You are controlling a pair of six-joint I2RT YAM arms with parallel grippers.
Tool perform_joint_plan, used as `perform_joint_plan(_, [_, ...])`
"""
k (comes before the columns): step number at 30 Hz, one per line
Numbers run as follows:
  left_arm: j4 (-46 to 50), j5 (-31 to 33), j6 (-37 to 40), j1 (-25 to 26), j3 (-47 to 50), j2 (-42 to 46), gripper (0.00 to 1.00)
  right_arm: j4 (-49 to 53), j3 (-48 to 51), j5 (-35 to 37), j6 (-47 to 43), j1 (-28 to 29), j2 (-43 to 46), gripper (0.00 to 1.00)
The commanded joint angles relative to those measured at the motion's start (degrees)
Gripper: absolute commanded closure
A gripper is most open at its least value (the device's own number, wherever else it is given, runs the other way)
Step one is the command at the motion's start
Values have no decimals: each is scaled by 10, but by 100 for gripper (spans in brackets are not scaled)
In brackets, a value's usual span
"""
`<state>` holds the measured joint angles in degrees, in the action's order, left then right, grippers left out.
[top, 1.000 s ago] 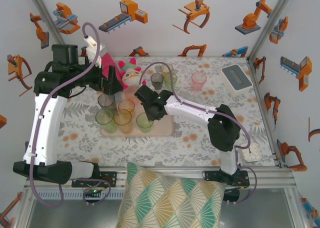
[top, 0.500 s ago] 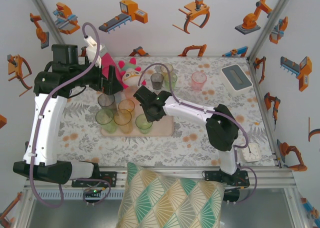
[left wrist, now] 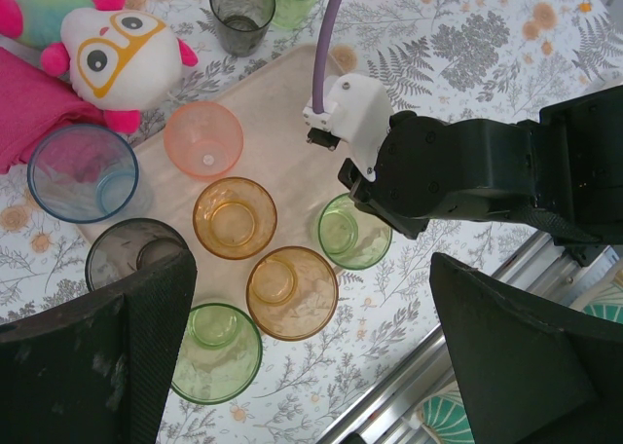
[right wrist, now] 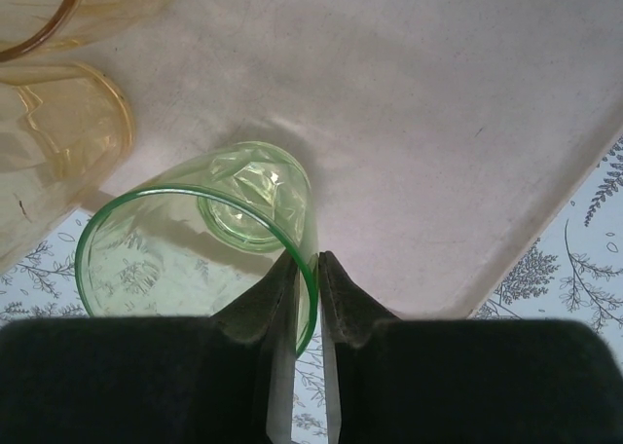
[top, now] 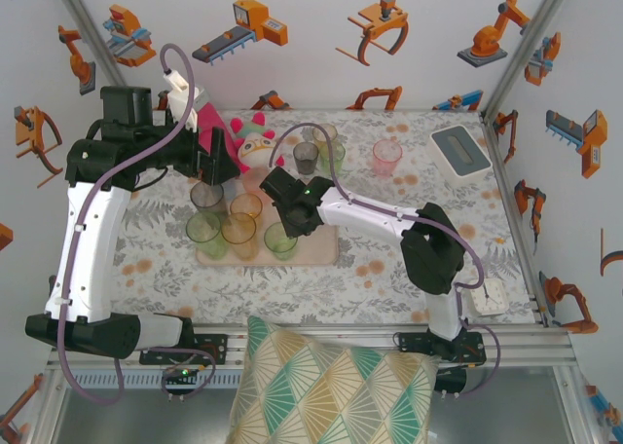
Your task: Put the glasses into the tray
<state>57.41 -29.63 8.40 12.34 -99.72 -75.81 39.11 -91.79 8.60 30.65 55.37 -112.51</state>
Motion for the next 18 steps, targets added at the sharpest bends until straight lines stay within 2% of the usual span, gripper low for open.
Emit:
perform_joint_plan(1, [-5,-11,-2,-2,1,9,3,0,-5,8,12,4,4,78])
perform_joint_plan(12, [-5,-11,-3,-2,-7,7,3,3,-6,5,7,4,15,67])
perform_joint_plan(18, [0,-6,-1,-2,-18,5,3,6,-7,7,-2,4,37,64])
